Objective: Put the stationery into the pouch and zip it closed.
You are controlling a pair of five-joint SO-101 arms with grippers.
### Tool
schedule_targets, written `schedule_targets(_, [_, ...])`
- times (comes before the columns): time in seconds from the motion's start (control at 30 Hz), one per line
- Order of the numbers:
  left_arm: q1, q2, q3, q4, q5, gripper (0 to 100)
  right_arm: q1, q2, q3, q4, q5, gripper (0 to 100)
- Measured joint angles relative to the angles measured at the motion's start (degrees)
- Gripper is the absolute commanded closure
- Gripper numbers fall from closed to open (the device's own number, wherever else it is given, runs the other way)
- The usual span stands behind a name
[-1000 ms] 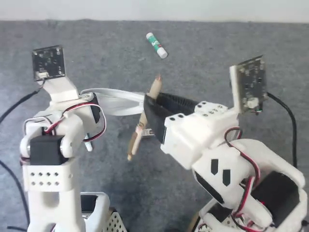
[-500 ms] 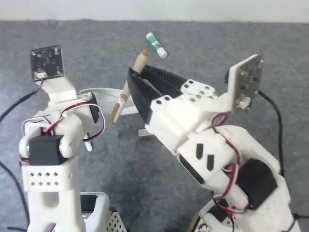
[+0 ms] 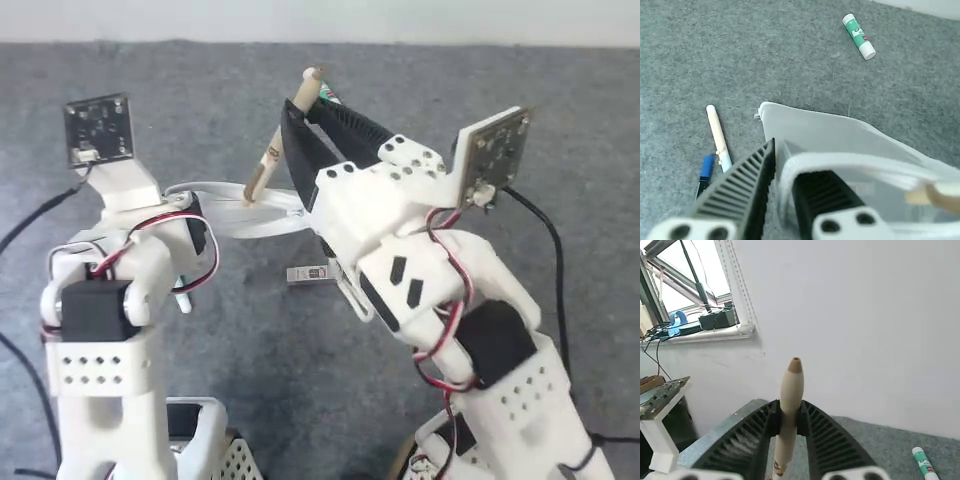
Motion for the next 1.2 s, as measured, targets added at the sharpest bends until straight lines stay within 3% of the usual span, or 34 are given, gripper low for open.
schedule_targets(0.27, [0.00, 0.00, 0.00, 0.00, 0.00, 99, -0.09, 0.00, 0.26, -0.53, 1.58, 99.2])
schedule_targets(0.83, [0.00, 0.00, 0.00, 0.00, 0.00, 99, -6.33, 0.00, 12.75, -0.53, 25.05, 99.2])
schedule_targets(1.2, [0.00, 0.00, 1.58, 0.00, 0.00, 99, -8.26, 0.00, 17.14, -0.53, 35.78, 98.3])
